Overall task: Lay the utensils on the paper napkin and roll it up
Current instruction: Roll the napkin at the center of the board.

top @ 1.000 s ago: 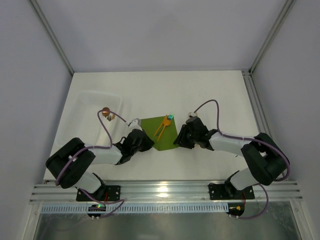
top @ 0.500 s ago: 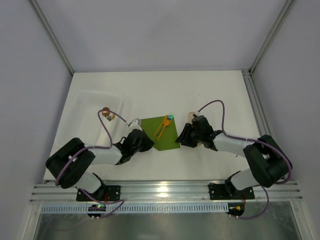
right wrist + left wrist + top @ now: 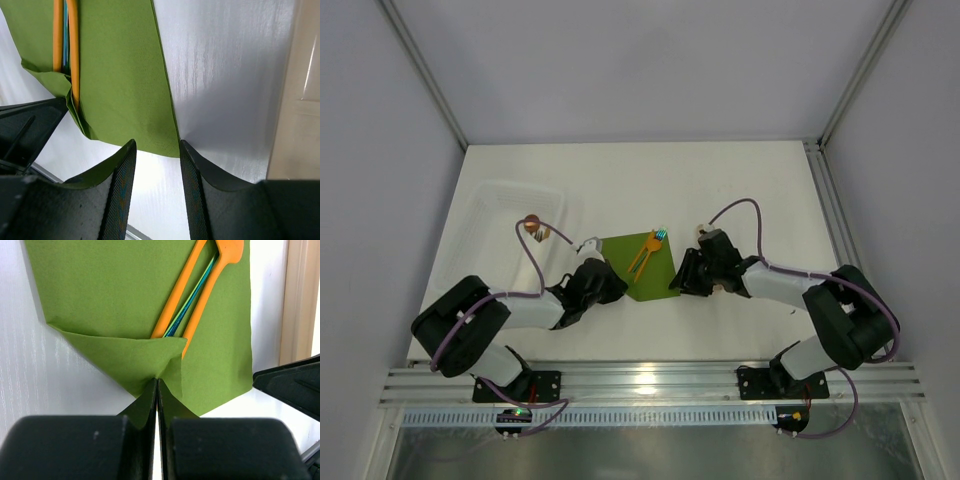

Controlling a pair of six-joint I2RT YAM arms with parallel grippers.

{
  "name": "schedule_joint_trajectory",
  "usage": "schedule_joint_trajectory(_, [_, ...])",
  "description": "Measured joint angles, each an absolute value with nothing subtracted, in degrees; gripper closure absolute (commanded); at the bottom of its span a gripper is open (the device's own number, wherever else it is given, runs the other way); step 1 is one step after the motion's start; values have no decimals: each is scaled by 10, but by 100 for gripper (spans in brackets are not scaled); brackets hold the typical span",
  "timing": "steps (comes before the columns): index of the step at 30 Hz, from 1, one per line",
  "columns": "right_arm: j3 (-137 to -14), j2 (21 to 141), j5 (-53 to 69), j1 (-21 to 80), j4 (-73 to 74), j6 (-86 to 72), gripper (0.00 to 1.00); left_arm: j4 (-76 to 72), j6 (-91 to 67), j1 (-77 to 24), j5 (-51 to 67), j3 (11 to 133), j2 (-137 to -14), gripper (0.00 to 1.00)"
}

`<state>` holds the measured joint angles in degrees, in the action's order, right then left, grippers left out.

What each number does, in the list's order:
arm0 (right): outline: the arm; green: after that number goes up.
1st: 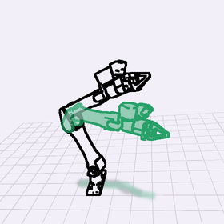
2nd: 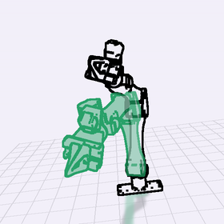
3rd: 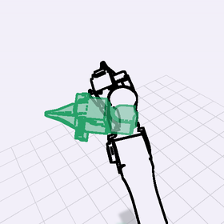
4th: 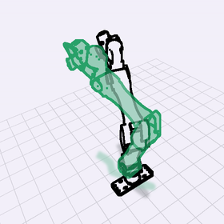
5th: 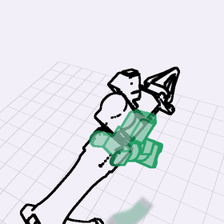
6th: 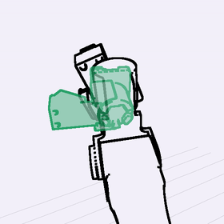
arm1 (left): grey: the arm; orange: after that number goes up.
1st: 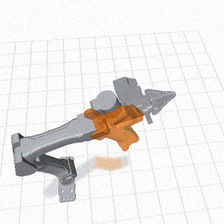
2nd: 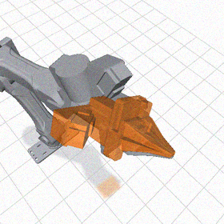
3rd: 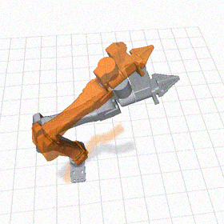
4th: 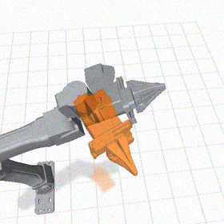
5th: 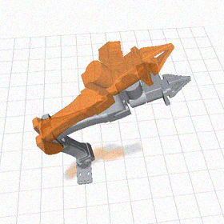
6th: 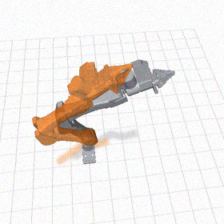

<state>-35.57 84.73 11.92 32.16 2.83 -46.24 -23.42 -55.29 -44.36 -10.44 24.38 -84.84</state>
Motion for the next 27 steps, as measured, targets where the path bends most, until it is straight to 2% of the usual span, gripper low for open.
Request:
schedule_joint_trajectory(13, [-346,848,138,337,12,-481,56,-234,-553,-444,-105,244,-848,100])
schedule_joint_trajectory(27, [-266,829,142,337,-123,-579,59,-233,-553,-444,-105,244,-847,100])
